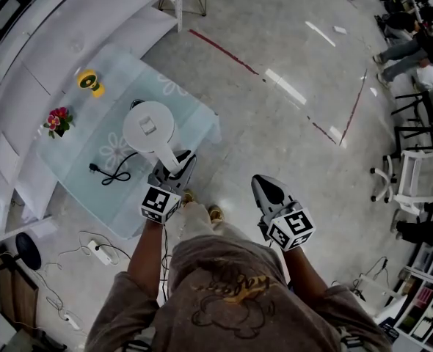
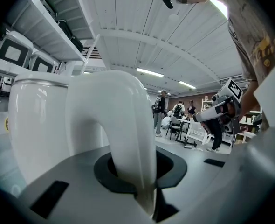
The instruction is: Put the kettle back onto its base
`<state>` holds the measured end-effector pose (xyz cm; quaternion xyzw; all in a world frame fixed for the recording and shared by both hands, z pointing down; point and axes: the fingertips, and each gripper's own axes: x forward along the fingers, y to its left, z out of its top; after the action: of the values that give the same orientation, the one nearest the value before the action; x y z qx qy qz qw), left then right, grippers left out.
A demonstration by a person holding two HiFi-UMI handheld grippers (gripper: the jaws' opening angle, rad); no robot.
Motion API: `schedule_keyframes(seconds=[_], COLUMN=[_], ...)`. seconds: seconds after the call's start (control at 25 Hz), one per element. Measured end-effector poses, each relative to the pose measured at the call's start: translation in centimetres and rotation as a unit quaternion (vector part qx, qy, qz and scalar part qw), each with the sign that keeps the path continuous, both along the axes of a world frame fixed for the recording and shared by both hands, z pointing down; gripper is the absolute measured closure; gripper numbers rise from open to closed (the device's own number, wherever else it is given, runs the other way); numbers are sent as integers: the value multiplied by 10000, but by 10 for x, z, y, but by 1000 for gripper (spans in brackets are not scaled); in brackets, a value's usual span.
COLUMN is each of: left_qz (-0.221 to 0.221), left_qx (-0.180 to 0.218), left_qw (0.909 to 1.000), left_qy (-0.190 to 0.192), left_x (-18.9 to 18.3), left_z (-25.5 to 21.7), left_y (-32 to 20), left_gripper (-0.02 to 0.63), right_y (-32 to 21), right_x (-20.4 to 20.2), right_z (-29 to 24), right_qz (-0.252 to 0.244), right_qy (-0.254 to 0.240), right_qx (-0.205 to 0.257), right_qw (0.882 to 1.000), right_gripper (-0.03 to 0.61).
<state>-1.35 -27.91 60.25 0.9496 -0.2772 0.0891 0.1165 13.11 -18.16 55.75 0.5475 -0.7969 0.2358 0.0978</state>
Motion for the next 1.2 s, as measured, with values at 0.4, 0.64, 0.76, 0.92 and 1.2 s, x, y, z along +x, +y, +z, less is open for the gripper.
schedule_keyframes(seconds=[0.4,0.64,0.76,0.92,1.2], left_qz=[45,51,46,-117,-165], left_qx=[85,319,213,150,233], left_qw=[9991,9984,9986,9986,9988], left_qy=[-403,-464,-491,-486,-392], left_x=[-7,-3,-4,-8,-9], left_z=[15,13,22,27,27], left_y=[17,26,33,37,38], left_gripper=[537,537,534,535,535], right_y=[6,17,22,31,42], right_x=[-4,-2,-3,-3,-5], right_z=[5,7,8,8,10], right_qz=[-128,-181,-212,-258,-320], right_qy=[-8,-2,3,9,40], right_qx=[-44,-61,-65,-75,-116], right_qw=[9999,9998,9998,9996,9994], right_gripper=[578,578,578,578,578])
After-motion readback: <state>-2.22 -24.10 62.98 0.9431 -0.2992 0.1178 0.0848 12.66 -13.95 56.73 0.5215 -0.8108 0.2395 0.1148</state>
